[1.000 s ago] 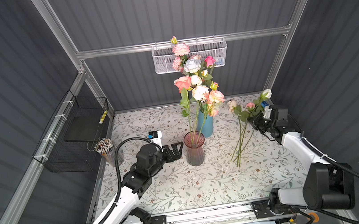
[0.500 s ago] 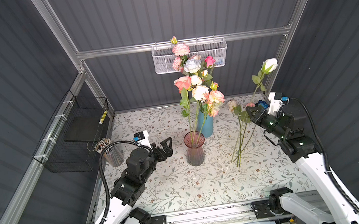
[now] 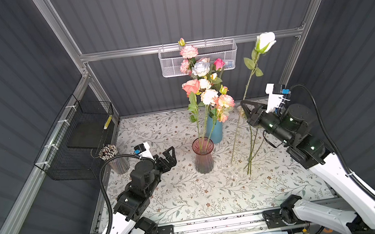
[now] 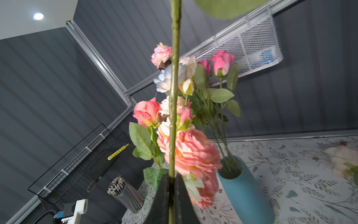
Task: Arrange flowers in a vase
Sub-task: Place the flower in the vase.
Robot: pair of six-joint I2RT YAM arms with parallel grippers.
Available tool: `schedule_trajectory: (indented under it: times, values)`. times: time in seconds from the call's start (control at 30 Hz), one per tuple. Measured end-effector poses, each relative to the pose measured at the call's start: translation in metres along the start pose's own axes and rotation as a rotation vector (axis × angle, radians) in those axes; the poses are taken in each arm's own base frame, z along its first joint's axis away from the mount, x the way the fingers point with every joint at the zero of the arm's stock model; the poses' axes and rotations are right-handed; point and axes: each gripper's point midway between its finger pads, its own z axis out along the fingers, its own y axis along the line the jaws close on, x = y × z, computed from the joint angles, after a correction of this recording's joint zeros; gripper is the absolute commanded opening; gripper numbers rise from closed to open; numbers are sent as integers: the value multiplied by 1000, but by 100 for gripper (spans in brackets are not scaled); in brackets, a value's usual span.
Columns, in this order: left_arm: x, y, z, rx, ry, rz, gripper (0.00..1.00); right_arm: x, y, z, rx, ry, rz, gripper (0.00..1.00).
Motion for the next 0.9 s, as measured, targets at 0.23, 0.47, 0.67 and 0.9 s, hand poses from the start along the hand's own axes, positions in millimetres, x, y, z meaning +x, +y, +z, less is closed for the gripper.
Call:
schedule_trajectory:
  times: [0.23,0.47,0.67,0.9]
  values:
    - [10,-8,0,49,54,-31,100,-1,46,43,-83,-30,-108,8]
    - [11,-12,-1,71,64,-33,100,13,60,73,-107,-50,-186,9]
    - [16,-14,2,80,90,-29,99,21,62,94,-111,-88,-225,9]
    - [22,-14,6,78,113,-19,99,25,62,104,-111,-120,-260,8]
